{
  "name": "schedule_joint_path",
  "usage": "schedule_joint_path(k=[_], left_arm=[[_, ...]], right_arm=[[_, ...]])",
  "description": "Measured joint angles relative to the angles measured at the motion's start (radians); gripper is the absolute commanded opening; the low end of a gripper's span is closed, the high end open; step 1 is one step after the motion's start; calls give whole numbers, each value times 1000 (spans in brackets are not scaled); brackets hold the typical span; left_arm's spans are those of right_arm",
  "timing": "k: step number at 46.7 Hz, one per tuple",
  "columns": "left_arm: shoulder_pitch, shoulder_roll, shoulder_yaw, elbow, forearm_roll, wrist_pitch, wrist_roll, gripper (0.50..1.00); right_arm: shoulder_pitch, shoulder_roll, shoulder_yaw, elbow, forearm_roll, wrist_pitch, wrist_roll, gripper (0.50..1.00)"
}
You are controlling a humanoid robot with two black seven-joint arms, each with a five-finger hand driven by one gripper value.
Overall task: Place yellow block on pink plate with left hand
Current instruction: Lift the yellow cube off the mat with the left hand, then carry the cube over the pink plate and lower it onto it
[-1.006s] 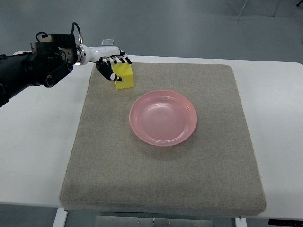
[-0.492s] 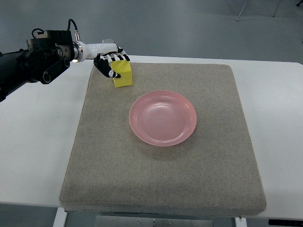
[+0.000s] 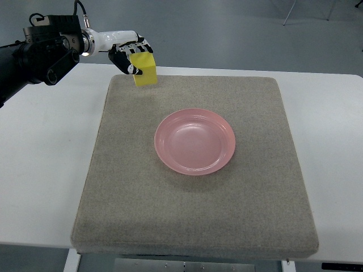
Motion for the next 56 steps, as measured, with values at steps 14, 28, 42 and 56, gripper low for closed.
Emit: schedule_joint_path(k=[14,28,42,56], left_arm=[[-85,52,-33,-232,16,2,1,500],[-128,91,-47,-442,22,0,2,500],[-117,80,-44,-482,57,-1,2,500],[-73,59,-41,-480,70,-1,2,500]], right_arm=[[0,0,0,0,0,-1,0,924],[0,0,0,0,0,-1,0,924],[0,0,0,0,0,0,-1,924],[0,0,0,0,0,-1,-1,924]])
